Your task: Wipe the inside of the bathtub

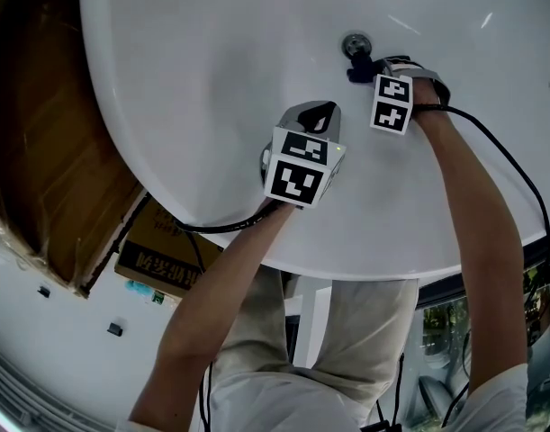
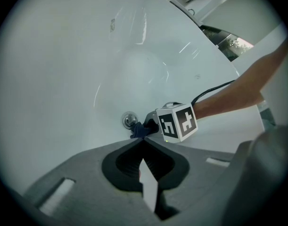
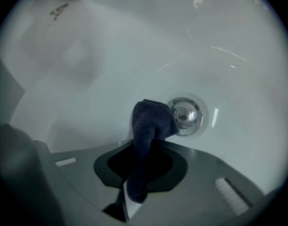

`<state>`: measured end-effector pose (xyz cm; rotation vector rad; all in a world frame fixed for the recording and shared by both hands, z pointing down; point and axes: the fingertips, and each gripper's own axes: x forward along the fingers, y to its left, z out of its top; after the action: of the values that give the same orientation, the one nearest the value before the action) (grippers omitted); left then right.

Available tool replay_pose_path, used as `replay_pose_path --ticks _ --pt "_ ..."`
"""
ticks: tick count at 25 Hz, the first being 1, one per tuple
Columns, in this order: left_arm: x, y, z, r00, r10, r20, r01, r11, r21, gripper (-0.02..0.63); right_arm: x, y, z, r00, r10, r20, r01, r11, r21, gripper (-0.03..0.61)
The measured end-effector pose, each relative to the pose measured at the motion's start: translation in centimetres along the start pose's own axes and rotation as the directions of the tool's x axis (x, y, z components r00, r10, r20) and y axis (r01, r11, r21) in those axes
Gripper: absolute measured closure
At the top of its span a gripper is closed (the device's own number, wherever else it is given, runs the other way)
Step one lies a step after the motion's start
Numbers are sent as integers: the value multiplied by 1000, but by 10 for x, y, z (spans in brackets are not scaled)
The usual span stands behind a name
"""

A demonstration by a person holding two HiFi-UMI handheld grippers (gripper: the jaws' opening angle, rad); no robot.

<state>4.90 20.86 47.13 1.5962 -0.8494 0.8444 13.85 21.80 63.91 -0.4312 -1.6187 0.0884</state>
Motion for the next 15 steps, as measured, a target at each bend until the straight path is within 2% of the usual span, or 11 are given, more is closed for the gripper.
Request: replay_pose_path --ticks 4,6,9,15 --pt "0 1 1 1000 0 1 0 1000 -1 615 4 28 5 995 99 -1 -99 994 -38 526" --pt "-2 0 0 1000 0 -1 0 1000 0 615 4 38 7 993 121 1 -121 992 -41 526" --pt "-2 -2 0 1000 -3 -3 3 1000 1 615 2 44 8 986 164 19 -164 986 5 526" --pt "-6 -3 1 1000 0 -5 0 1000 6 615 -4 55 10 979 204 19 -204 979 -5 526"
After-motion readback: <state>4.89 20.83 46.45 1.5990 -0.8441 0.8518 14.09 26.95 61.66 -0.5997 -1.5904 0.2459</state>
